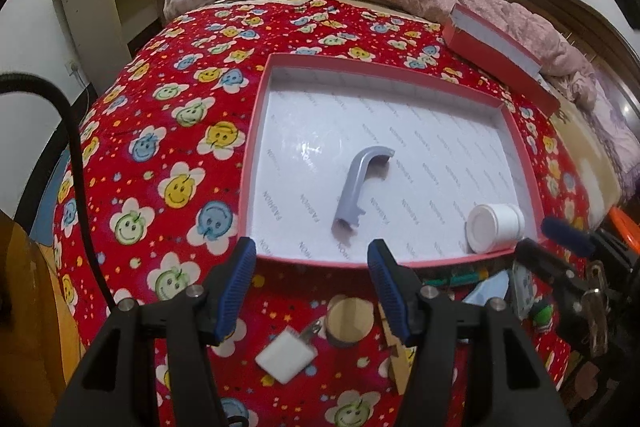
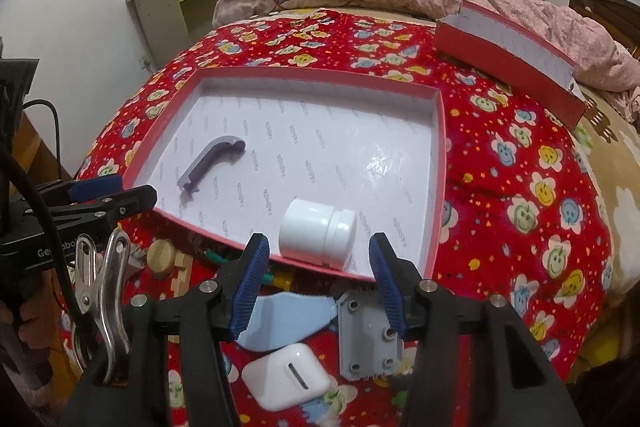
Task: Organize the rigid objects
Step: 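Withdraw both tools from the tray back toward the remaining objects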
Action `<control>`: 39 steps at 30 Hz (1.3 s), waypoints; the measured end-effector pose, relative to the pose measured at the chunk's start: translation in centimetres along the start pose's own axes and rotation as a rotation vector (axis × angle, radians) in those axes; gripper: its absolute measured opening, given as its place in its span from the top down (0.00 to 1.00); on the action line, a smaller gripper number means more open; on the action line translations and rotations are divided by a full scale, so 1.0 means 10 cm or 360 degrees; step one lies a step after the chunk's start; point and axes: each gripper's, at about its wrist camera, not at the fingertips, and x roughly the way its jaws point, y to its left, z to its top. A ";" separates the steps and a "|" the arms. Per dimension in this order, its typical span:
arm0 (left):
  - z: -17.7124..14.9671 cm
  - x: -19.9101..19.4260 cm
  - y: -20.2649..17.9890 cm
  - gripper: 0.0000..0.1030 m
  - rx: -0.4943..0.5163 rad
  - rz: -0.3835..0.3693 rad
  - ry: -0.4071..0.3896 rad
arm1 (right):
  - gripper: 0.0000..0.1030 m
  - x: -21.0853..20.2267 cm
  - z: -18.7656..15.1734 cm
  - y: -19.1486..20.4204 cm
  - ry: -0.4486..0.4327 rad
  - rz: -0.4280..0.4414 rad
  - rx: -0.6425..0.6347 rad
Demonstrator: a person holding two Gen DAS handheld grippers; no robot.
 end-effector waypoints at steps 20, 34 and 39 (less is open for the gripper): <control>-0.43 0.00 0.14 0.40 0.0047 0.0015 0.0105 | 0.48 -0.04 -0.44 0.13 0.0109 0.0017 -0.0074; -0.70 0.01 0.24 0.40 0.0100 -0.0005 0.0153 | 0.41 0.06 -0.73 0.21 0.0250 0.0043 -0.0181; -0.71 0.05 0.23 0.40 0.0118 -0.0003 0.0153 | 0.39 0.10 -0.76 0.26 0.0275 0.0042 -0.0227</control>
